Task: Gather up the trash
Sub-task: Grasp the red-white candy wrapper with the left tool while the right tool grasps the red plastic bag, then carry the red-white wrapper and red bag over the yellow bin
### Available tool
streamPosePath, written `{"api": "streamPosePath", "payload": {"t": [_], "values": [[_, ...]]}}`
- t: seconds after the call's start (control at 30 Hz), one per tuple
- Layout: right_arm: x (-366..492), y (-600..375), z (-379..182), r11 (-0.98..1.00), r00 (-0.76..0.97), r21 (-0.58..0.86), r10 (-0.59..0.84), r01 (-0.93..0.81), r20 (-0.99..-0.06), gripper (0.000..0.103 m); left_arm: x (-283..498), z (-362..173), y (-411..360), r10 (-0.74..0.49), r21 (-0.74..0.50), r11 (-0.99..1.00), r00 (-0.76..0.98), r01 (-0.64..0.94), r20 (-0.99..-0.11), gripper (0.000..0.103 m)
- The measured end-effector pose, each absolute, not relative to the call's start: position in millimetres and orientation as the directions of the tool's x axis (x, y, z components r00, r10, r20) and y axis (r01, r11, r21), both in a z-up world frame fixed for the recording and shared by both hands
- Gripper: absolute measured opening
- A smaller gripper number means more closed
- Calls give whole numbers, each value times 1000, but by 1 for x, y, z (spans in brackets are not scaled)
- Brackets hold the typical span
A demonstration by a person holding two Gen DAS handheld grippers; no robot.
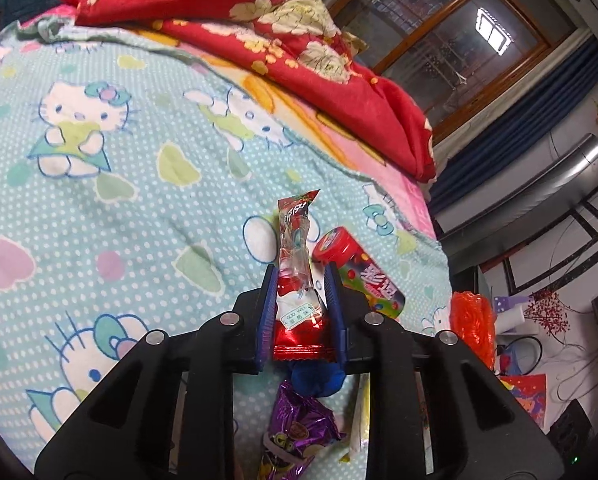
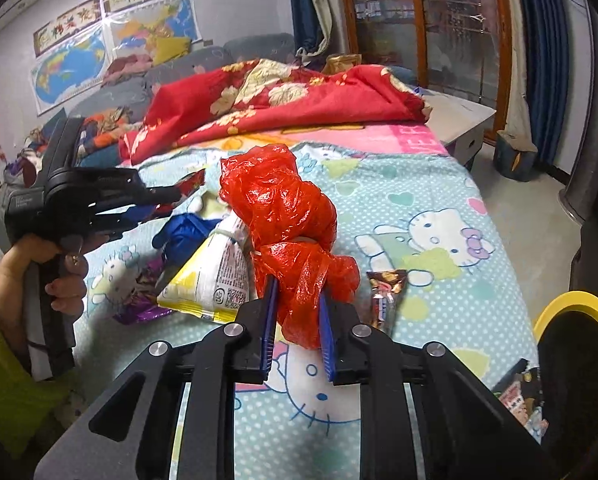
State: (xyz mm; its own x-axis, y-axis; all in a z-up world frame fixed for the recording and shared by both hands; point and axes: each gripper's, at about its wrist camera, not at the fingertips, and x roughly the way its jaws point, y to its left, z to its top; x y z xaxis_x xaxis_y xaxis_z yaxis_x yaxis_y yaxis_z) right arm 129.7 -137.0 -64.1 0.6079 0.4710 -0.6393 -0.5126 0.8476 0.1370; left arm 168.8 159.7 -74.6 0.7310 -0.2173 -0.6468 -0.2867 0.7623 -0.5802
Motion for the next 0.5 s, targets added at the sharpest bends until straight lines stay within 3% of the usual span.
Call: {"api": "streamPosePath", "payload": {"t": [0.5], "values": [[133,-192,-33,900,705,176,424,-399,-569,18,158,-35,135,-238,-572,800,781,-179,-577,17]]}}
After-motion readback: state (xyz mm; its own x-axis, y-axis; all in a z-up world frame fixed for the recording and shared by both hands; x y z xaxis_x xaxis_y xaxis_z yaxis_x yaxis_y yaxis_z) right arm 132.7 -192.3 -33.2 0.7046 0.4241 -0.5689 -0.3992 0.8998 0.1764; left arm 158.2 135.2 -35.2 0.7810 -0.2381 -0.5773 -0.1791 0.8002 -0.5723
